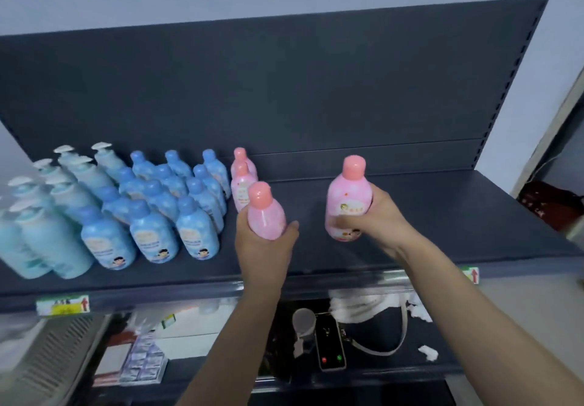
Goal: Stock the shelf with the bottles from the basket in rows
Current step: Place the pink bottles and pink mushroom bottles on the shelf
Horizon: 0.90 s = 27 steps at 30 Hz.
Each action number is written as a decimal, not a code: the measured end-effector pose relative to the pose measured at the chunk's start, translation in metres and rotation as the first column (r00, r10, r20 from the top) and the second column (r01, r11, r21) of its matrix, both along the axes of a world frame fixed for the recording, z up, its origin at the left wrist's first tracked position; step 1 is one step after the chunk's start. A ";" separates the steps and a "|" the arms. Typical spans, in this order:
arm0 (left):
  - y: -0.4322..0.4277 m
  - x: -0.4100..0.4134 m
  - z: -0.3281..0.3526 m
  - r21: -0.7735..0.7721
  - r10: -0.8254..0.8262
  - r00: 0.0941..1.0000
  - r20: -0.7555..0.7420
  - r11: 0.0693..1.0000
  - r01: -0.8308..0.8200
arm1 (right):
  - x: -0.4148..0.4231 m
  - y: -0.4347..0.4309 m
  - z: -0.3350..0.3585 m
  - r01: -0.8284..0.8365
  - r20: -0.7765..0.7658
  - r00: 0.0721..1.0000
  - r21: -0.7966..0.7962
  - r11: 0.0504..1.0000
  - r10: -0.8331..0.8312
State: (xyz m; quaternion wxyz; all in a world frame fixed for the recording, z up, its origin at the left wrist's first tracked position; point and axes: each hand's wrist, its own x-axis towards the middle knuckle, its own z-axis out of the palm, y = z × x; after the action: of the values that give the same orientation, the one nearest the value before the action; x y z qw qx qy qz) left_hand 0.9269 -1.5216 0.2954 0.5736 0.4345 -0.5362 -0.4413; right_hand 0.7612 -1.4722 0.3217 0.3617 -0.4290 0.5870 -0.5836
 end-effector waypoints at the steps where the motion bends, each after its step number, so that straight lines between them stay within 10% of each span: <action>1: -0.007 0.006 -0.002 0.010 0.018 1.000 -0.002 1.000 -0.018 | 0.013 -0.014 -0.003 0.009 -0.002 1.000 0.007 1.000 -0.009; 13: -0.059 0.012 -0.045 0.104 0.272 0.940 -0.205 0.961 -0.256 | 0.088 -0.128 -0.043 -0.190 0.044 0.981 0.076 0.979 0.187; 23: -0.072 -0.003 -0.077 0.024 0.362 0.929 -0.074 0.932 -0.361 | 0.094 -0.168 -0.070 -0.291 -0.002 0.955 0.164 0.942 0.296; 27: -0.075 -0.003 -0.085 0.068 0.320 0.943 -0.094 0.947 -0.314 | 0.080 -0.166 -0.071 -0.311 -0.229 0.907 0.205 0.928 0.354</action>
State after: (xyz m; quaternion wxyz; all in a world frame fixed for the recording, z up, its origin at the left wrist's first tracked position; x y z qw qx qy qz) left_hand 0.9241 -1.5966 0.2108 0.6528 0.5062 -0.4170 -0.3791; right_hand 0.8410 -1.6379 0.2511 0.4094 -0.5651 0.5935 -0.4010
